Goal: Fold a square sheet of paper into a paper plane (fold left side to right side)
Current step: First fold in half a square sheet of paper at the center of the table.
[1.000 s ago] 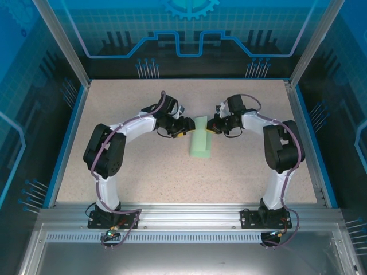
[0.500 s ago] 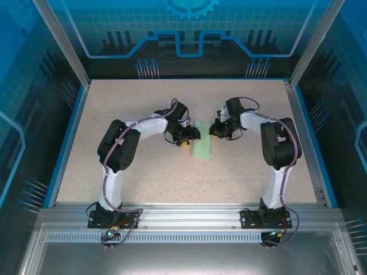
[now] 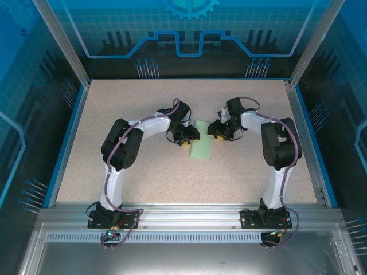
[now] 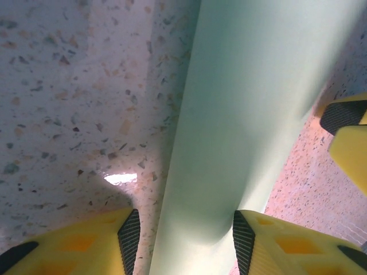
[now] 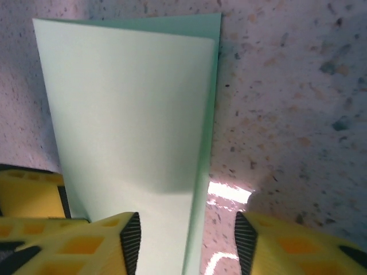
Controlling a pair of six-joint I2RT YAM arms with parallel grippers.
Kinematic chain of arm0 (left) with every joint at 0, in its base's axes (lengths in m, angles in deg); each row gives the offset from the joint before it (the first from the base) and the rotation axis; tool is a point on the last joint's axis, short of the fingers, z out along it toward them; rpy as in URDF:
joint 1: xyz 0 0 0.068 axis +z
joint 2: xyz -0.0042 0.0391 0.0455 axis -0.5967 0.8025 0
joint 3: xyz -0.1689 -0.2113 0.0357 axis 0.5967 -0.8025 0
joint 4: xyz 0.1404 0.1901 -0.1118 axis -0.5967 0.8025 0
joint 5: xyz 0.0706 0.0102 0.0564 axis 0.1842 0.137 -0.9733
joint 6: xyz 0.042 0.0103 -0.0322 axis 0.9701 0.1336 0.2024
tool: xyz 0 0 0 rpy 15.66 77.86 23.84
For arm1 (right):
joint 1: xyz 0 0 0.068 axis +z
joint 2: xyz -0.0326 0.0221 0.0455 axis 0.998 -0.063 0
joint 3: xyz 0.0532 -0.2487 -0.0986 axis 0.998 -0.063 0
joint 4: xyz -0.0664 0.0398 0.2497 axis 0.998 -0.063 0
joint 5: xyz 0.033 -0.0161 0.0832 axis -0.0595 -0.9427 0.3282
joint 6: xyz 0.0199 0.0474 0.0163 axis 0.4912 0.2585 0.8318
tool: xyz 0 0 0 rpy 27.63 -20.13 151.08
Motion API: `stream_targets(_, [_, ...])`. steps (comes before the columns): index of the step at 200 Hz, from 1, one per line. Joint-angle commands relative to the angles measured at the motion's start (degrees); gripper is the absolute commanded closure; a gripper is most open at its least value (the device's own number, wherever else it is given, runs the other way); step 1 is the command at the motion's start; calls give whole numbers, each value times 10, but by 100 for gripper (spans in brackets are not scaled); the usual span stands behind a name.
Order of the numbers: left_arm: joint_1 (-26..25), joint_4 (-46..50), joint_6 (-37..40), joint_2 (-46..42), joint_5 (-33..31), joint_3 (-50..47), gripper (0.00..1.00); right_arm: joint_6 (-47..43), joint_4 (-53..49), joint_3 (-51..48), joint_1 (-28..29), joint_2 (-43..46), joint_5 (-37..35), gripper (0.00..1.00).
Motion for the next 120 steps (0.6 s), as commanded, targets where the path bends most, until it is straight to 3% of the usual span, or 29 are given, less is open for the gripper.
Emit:
stream_targets(1, [-5, 25, 1, 14, -10, 20, 49, -29, -53, -6, -20, 43, -49, 44])
stream_targets(28, [-5, 30, -4, 21, -10, 27, 47, -40, -82, -18, -22, 46, -85, 43])
stream_targets(43, [-6, 27, -7, 25, -9, 29, 47, -41, -82, -31, -22, 45, -90, 50])
stream_targets(120, [-9, 35, -9, 37, -8, 45, 46, -43, -94, -38, -21, 33, -92, 62])
